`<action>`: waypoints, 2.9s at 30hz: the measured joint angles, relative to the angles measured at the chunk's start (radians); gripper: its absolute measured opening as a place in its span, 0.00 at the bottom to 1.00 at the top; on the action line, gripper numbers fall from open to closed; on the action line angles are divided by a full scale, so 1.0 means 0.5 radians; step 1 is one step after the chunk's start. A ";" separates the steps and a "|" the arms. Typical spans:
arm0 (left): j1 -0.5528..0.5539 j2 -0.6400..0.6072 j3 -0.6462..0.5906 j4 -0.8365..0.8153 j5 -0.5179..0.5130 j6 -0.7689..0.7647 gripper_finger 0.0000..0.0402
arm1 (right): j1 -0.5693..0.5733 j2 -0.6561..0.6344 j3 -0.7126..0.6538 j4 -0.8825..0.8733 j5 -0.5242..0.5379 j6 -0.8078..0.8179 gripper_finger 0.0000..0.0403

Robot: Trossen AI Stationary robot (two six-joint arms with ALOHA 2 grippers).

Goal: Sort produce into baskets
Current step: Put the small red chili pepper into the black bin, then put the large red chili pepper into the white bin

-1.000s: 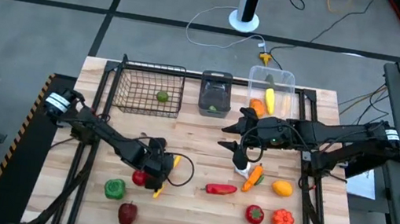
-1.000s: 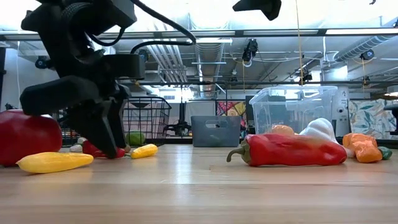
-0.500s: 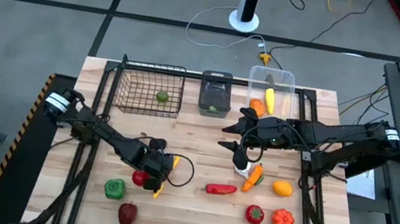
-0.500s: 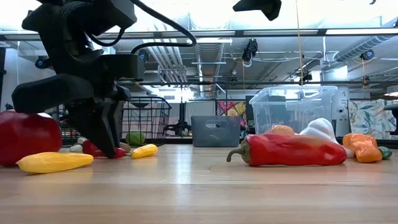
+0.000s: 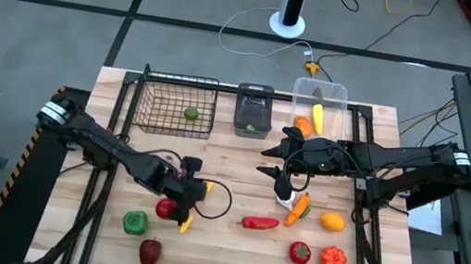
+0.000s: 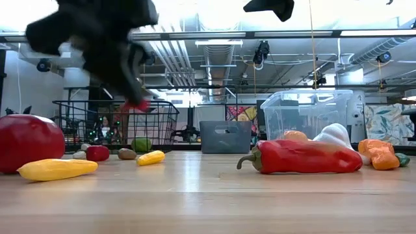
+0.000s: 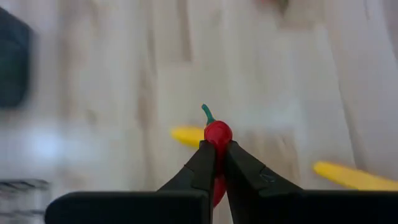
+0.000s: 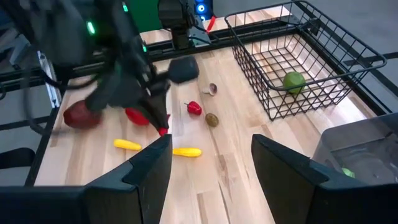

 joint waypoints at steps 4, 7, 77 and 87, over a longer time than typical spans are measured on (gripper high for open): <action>0.061 -0.127 0.103 0.029 -0.089 0.246 0.01 | 0.000 -0.002 0.000 -0.002 0.000 0.021 0.52; 0.156 -0.202 0.163 0.152 -0.144 0.468 0.01 | 0.000 -0.003 0.059 -0.096 0.000 0.037 0.52; 0.943 0.138 0.681 0.121 0.034 0.545 0.37 | 0.000 0.000 0.590 -0.446 0.003 -0.106 0.53; 0.558 -0.501 0.089 0.091 0.031 0.072 0.37 | 0.008 0.002 0.440 -0.434 0.054 -0.014 0.53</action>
